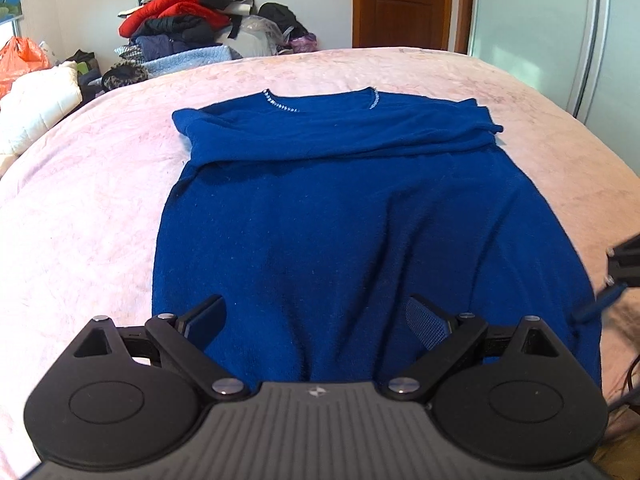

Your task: Fold small clothes

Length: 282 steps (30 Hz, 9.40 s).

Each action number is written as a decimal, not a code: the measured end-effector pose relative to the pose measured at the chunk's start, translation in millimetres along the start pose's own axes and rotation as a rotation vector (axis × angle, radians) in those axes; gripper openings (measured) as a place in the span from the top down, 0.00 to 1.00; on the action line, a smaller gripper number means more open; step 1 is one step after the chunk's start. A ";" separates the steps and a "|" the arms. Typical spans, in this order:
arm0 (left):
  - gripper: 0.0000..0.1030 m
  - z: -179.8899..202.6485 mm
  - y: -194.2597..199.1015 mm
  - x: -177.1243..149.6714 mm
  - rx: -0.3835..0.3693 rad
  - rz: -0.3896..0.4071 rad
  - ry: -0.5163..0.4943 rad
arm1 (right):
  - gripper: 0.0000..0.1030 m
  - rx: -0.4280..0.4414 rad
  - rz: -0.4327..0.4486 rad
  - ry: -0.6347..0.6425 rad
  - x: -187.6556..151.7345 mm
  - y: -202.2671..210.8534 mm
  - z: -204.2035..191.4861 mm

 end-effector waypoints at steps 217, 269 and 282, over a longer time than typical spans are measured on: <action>0.90 -55.1 -147.0 195.6 -0.070 0.145 -0.041 | 0.92 -0.151 0.478 -0.404 294.3 -33.3 314.0; 0.53 -138.2 -152.5 136.3 -0.463 -0.079 0.386 | 0.80 -0.102 0.555 -0.894 41.3 16.9 273.1; 0.94 -161.5 -144.6 123.1 -0.473 -0.025 0.521 | 0.93 -0.184 0.559 -0.916 27.6 18.8 273.2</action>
Point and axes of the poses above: each gripper's, at about its wrist camera, not at the fingertips, and y roughly against the way its jaws point, z to its right, x to its top, the point moved 6 cm from there along -y, roughly the way its jaws point, and after that the axes turned 4 degrees about -z, right-handed, at the moved point
